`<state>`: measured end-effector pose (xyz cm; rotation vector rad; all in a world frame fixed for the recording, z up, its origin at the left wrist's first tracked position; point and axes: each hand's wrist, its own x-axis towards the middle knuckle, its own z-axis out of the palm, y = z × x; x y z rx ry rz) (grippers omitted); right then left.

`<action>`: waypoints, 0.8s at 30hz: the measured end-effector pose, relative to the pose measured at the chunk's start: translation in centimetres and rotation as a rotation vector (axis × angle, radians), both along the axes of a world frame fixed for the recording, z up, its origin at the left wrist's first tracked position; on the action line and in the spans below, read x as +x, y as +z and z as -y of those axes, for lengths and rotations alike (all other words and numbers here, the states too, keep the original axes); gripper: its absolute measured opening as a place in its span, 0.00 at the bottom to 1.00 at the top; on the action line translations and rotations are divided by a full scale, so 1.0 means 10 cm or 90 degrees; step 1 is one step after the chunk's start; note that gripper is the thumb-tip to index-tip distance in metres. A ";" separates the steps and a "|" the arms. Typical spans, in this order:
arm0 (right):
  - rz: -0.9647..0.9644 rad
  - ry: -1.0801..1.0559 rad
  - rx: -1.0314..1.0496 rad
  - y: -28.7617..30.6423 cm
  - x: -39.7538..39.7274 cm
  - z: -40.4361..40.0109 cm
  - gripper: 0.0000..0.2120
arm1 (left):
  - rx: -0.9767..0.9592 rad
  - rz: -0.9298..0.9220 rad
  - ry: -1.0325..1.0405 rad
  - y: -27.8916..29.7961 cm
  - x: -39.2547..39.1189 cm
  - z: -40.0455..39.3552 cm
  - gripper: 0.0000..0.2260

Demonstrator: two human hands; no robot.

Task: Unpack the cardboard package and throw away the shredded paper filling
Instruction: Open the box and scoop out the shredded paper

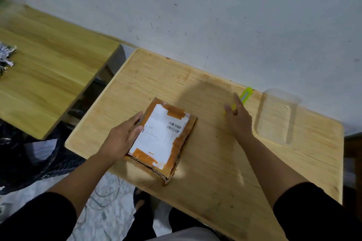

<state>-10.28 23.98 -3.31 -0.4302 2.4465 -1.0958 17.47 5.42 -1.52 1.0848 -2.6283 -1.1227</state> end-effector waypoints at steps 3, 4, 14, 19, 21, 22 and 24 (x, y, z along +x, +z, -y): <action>0.019 0.174 -0.080 0.12 0.25 0.15 0.19 | 0.040 -0.052 0.028 0.00 0.16 -0.12 0.23; 0.030 0.229 -0.107 0.14 0.33 0.19 0.18 | 0.048 -0.060 0.020 -0.01 0.23 -0.17 0.24; 0.069 0.290 -0.088 0.22 0.73 0.29 0.15 | 0.041 -0.086 -0.091 -0.12 0.53 -0.18 0.27; 0.019 0.119 -0.065 0.25 1.05 0.07 0.15 | -0.032 -0.090 -0.102 -0.14 0.28 0.10 0.22; -0.006 0.019 -0.074 0.21 1.25 -0.05 0.15 | -0.034 -0.047 -0.086 -0.11 0.11 0.21 0.22; -0.018 -0.025 -0.084 0.19 1.37 -0.11 0.15 | -0.042 -0.044 -0.085 -0.10 0.03 0.24 0.22; -0.026 -0.110 -0.102 0.17 1.63 -0.18 0.16 | -0.032 -0.073 -0.096 -0.08 -0.09 0.26 0.21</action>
